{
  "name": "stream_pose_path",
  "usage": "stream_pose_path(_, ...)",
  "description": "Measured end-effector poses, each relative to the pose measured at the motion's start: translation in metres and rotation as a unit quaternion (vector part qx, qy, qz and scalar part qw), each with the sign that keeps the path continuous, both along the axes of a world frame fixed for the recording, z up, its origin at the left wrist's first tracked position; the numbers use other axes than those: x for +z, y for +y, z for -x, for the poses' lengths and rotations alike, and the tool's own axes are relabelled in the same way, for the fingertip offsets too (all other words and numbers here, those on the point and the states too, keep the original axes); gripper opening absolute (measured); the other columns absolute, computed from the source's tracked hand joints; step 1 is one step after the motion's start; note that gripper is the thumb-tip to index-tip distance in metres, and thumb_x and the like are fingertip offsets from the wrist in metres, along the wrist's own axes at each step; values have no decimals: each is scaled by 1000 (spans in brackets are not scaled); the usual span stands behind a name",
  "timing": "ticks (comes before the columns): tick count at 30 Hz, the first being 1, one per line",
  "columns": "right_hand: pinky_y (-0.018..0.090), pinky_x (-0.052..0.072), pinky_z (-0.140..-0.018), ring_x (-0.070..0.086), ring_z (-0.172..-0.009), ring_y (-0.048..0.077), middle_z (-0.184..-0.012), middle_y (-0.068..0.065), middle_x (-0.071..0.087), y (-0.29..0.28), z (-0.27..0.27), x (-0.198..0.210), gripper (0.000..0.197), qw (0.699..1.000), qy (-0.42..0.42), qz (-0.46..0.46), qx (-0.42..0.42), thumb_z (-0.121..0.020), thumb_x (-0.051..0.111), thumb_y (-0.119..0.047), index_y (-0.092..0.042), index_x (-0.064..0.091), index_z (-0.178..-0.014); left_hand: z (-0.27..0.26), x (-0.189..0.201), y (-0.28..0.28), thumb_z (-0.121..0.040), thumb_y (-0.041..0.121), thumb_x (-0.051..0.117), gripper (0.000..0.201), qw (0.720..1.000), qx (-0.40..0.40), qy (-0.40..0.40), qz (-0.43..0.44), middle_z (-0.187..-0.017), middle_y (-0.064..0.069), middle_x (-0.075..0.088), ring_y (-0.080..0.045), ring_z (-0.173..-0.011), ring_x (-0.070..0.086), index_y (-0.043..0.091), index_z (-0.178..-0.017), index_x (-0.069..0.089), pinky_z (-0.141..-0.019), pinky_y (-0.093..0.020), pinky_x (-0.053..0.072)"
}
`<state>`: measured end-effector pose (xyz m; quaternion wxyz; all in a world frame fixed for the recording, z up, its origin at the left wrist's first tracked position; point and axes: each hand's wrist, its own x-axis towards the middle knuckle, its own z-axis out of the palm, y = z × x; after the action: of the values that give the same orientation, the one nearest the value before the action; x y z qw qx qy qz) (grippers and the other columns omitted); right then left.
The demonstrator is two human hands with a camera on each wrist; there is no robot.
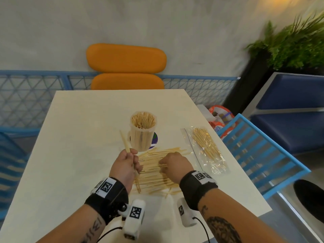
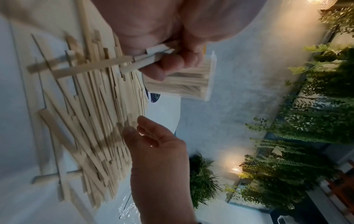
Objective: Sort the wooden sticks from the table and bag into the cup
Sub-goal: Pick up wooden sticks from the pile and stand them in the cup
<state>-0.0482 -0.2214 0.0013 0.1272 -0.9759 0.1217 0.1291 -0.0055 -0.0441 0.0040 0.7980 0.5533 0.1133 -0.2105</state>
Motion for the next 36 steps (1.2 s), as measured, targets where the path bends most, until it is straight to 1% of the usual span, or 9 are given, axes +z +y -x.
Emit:
stream_pose_path(3,36,43,-89,53,-110,25,-101,-2,56,5,-7,-10,19,995,16,74,57,-93,57,-27,-28,73,-105,0,-2,3,-106,5,30,29,1000,-3,-4,1,-66,-1,43,-13,-55,32,11,-100,58,-57,-30,29)
stream_pose_path(12,35,46,-86,54,-102,23,-102,-1,61,-1,-3,-7,24,997,-15,65,35,-98,48,-25,-25,71,-102,0,0,10,-108,14,34,23,1000,12,-15,1,-64,1,36,-14,-56,33,11,-93,52,-56,-31,28)
stream_pose_path(15,33,54,-80,60,-88,16,-96,-4,66,-5,1,8,21,996,-58,-42,-50,-97,55,-30,-26,76,-100,0,-2,5,-109,15,33,25,1000,5,-25,-18,-67,-2,43,-18,-60,44,11,-93,53,-61,-33,39)
stream_pose_path(19,16,46,-61,58,-68,6,-82,1,71,-5,10,31,16,946,-150,-238,-159,-91,67,-28,-17,77,-87,4,1,-14,-108,15,37,26,999,-29,-22,-27,-80,-9,68,-27,-77,67,7,-104,60,-79,-42,55)
stream_pose_path(22,18,51,-69,63,-71,3,-85,2,75,3,16,44,13,899,-166,-359,-189,-89,71,-23,-13,78,-87,14,10,-30,-108,16,40,26,997,-78,-23,-14,-103,-8,75,-23,-91,74,10,-109,66,-88,-40,57)
stream_pose_path(27,23,56,-76,69,-90,-4,-96,-4,77,13,19,38,18,861,-183,-430,-200,-87,76,-18,0,77,-87,24,22,-46,-107,16,42,26,993,-110,-24,22,-113,-6,71,1,-48,54,14,-119,65,-44,-15,42)
stream_pose_path(29,31,57,-75,70,-77,6,-85,2,77,13,20,37,21,868,-200,-408,-200,-86,77,-20,1,76,-85,23,22,-48,-106,17,45,25,991,-121,0,50,-117,-9,71,-11,-73,66,11,-120,65,-59,-22,53)
stream_pose_path(32,17,52,-62,67,-60,4,-65,-5,71,13,25,42,14,891,-191,-375,-172,-84,79,-21,-7,78,-83,20,20,-46,-105,17,46,22,989,-145,-4,25,-107,-16,71,-25,-92,66,7,-109,65,-87,-43,54)
stream_pose_path(36,16,48,-63,62,-67,2,-84,-8,70,11,24,57,21,912,-220,-298,-178,-78,82,-33,-23,70,-92,17,22,-41,-107,19,40,23,985,-165,-29,-38,-87,-11,69,-21,-69,62,7,-104,60,-67,-35,53)
